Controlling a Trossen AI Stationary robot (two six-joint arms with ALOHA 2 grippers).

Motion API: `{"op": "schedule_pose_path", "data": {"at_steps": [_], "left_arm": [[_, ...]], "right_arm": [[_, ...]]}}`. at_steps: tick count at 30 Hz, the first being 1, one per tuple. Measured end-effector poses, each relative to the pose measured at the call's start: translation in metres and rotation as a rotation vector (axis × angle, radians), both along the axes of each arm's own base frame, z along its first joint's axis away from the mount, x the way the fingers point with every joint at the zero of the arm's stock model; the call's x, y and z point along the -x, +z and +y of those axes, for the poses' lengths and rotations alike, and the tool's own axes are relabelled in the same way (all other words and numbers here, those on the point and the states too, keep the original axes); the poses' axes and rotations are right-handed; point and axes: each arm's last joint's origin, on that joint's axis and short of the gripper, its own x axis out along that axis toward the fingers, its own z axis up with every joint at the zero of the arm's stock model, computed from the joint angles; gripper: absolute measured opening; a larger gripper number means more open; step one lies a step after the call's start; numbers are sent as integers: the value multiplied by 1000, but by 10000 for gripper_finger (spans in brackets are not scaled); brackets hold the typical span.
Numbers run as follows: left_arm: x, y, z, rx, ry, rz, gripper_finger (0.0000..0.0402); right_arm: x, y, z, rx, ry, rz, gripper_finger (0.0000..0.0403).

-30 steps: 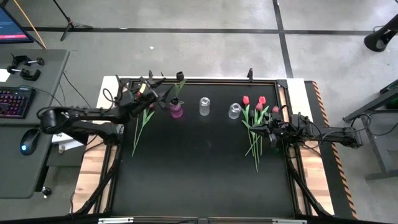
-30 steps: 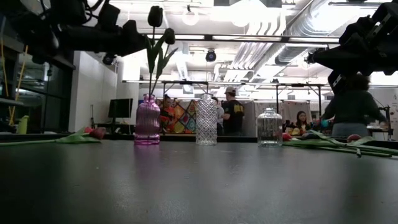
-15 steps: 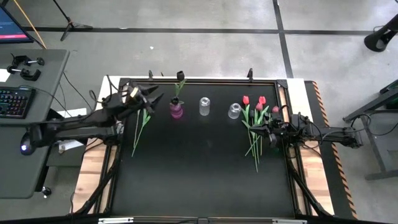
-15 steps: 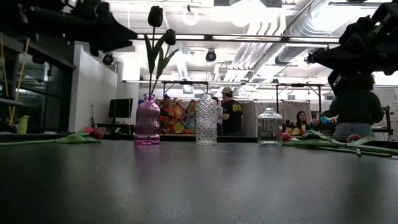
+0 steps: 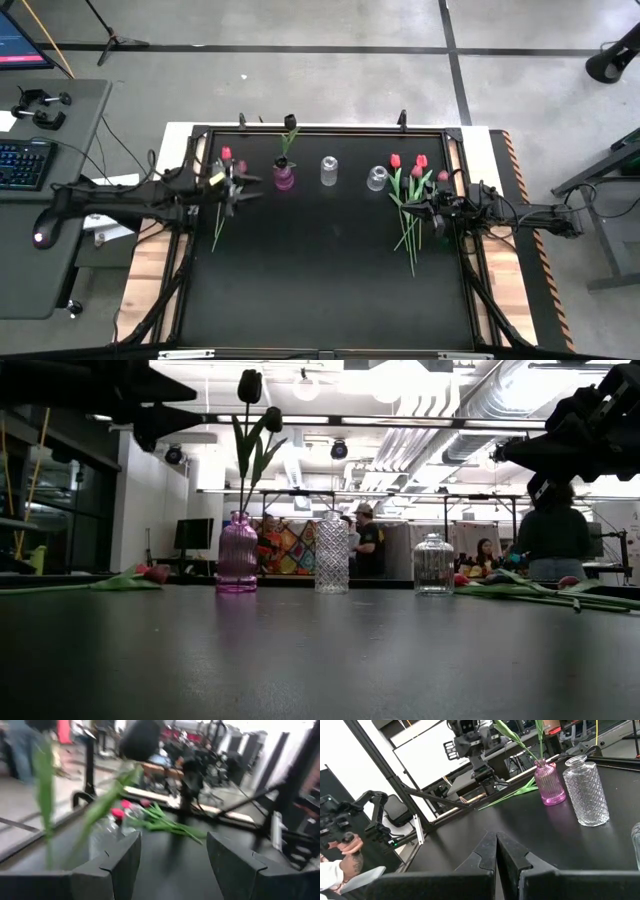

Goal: Sort flowers into vase by color
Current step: Put the black tulip into the violet vase

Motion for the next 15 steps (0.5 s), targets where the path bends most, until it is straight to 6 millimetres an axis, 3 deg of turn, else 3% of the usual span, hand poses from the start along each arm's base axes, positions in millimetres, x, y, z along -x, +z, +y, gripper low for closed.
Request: {"op": "schedule_pose_path", "data": {"at_steps": [8,15], "left_arm": [[-6,-10,-25,80,-212,93,214],[-39,-28,-58,18,-318,128,214]], "right_arm": [[0,0,0,0,0,0,0],[0,0,0,0,0,0,0]]}}
